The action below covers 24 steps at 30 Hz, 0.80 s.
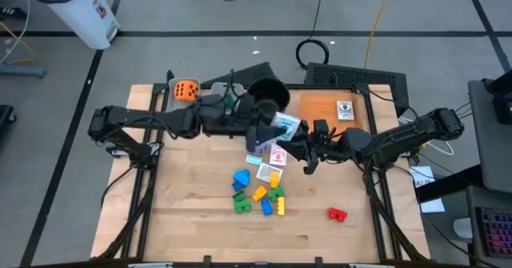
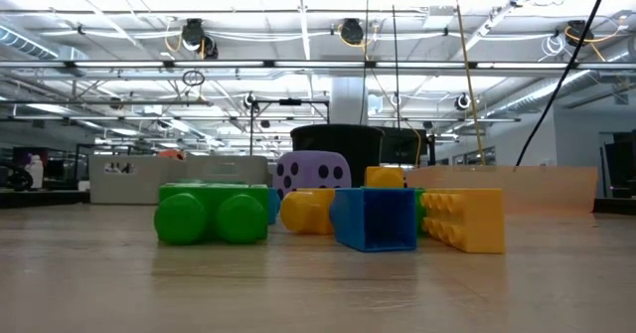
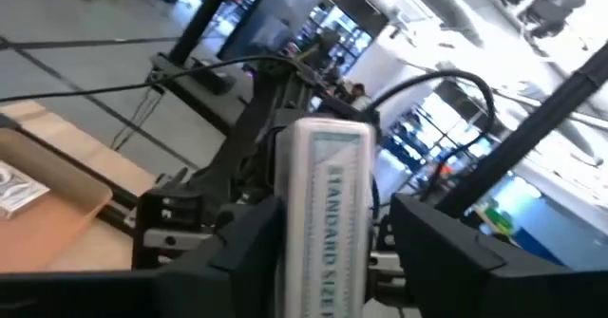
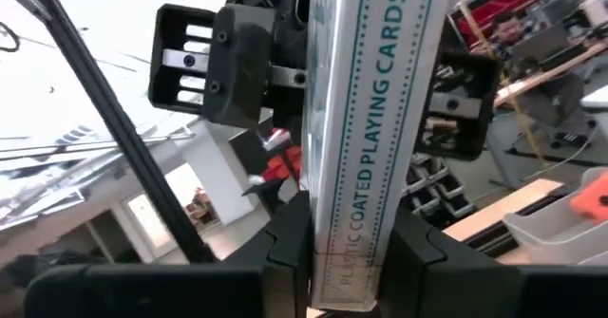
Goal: Pick & Place Toys
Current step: Put the blue deck of cards into the orange bin
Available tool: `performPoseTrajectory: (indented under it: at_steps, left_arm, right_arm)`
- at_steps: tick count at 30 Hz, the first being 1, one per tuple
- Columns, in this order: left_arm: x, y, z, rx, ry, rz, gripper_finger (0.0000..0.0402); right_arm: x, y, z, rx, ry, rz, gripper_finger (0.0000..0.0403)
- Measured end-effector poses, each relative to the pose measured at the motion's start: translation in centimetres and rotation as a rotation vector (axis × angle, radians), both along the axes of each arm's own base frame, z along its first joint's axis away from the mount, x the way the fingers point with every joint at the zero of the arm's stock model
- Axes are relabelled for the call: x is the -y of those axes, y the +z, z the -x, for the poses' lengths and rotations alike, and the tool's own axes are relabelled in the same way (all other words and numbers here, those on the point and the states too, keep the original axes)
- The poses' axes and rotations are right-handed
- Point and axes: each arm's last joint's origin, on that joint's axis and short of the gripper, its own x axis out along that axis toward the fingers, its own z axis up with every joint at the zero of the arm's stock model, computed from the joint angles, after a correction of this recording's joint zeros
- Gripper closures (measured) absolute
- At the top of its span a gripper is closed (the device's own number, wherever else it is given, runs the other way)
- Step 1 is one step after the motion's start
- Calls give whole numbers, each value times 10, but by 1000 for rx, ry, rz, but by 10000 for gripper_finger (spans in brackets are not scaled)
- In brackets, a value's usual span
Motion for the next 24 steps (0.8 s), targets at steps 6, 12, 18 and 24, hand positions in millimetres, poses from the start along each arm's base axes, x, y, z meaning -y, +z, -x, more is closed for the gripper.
performPoseTrajectory:
  at_steps: [6, 12, 18, 24]
  left_arm:
    - [-11, -4, 0, -40, -73, -10, 171]
    - [-20, -17, 1, -177, -136, 31, 186]
    - [-27, -30, 6, -329, -284, 107, 213]
    - [-30, -41, 11, -446, -353, 150, 233]
  right_arm:
    - [1, -4, -2, -36, 109, -49, 336]
    - [3, -17, -6, -165, 237, -124, 334]
    - [6, -26, -7, -266, 315, -158, 336]
    - [11, -32, -8, -339, 365, -190, 335]
